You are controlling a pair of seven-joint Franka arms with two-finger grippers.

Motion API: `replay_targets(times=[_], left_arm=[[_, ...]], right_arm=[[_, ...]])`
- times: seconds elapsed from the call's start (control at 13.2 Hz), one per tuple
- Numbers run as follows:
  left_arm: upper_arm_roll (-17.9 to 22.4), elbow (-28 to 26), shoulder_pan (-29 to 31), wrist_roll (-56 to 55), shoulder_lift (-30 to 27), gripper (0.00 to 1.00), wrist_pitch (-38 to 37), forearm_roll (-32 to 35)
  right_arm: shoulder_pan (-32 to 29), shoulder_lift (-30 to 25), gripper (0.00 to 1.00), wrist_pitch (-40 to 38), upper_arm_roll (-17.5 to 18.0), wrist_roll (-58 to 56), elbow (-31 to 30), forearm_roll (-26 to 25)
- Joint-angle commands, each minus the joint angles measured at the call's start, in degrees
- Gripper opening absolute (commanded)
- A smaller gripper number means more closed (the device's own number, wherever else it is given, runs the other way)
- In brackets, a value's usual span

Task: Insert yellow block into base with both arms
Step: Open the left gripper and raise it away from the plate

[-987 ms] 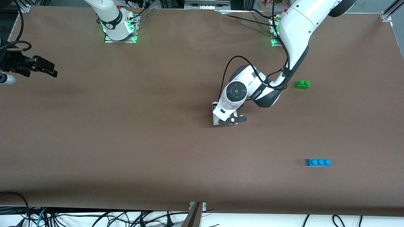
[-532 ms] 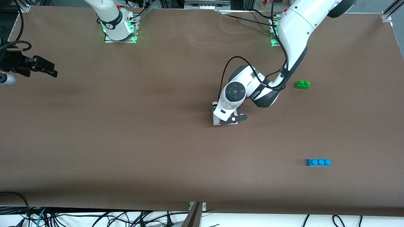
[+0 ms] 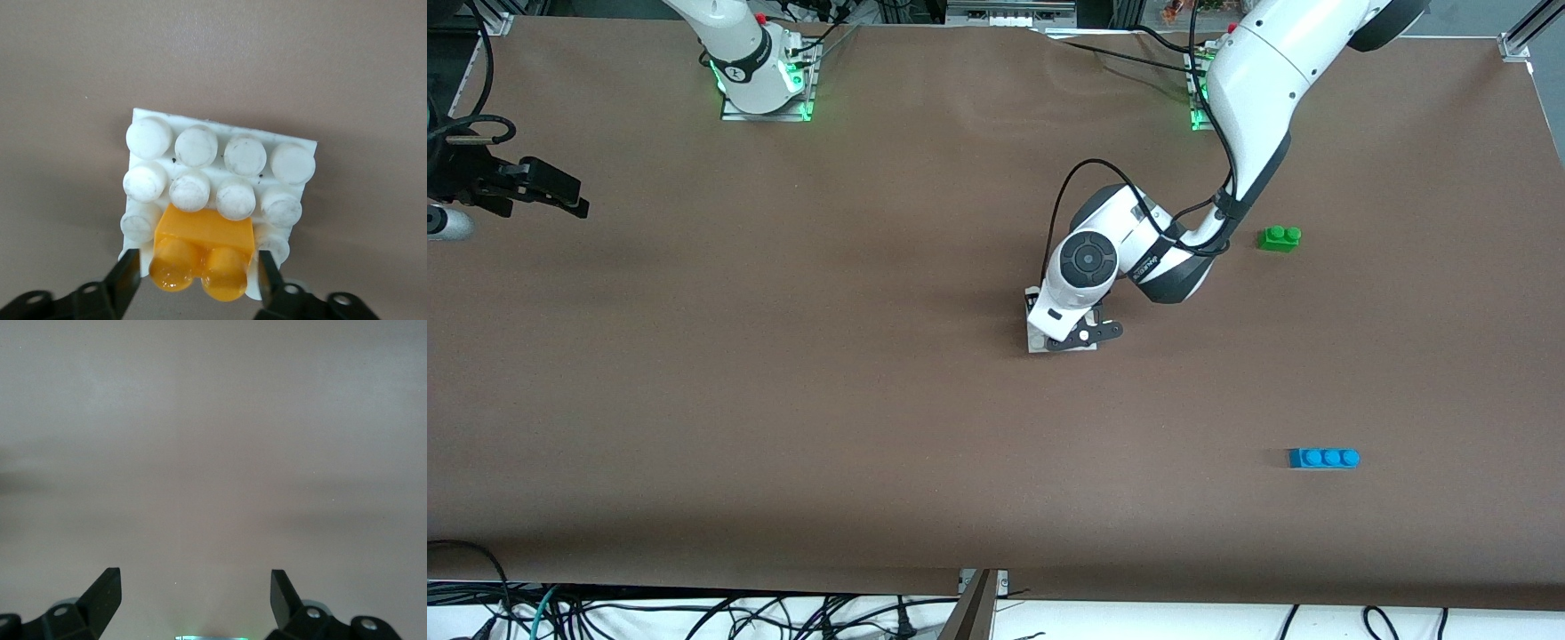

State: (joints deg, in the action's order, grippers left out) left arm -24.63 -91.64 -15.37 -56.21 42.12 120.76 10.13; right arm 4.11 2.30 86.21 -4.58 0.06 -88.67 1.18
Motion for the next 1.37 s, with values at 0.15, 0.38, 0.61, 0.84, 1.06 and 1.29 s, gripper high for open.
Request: replay_targets(times=[0.15, 0.38, 0.61, 0.84, 1.06, 1.29], left_arm=[[0.5, 0.1, -0.7, -1.3, -0.5, 1.00, -0.3, 1.5], [0.8, 0.6, -0.2, -0.5, -4.4, 1.00, -3.1, 1.4], [1.5, 0.7, 2.3, 4.2, -10.8, 1.00, -8.0, 0.3], [4.2, 0.8, 5.3, 14.7, -17.5, 1.00, -13.0, -6.0], [9.3, 0.7, 8.7, 27.2, -24.7, 1.00, -19.0, -12.3], [12.2, 0.0, 12.4, 38.5, -30.9, 1.00, -24.9, -12.7]], right_arm=[[-0.4, -0.1, 0.99, -0.5, 0.2, -0.2, 0.3, -0.5], [-0.4, -0.1, 0.99, -0.5, 0.2, -0.2, 0.3, -0.5], [-0.4, -0.1, 0.99, -0.6, 0.2, -0.2, 0.3, -0.5], [-0.4, -0.1, 0.99, -0.6, 0.2, -0.2, 0.3, -0.5], [-0.4, -0.1, 0.99, -0.6, 0.2, -0.2, 0.3, -0.5], [-0.4, -0.1, 0.99, -0.6, 0.2, -0.2, 0.3, -0.5]])
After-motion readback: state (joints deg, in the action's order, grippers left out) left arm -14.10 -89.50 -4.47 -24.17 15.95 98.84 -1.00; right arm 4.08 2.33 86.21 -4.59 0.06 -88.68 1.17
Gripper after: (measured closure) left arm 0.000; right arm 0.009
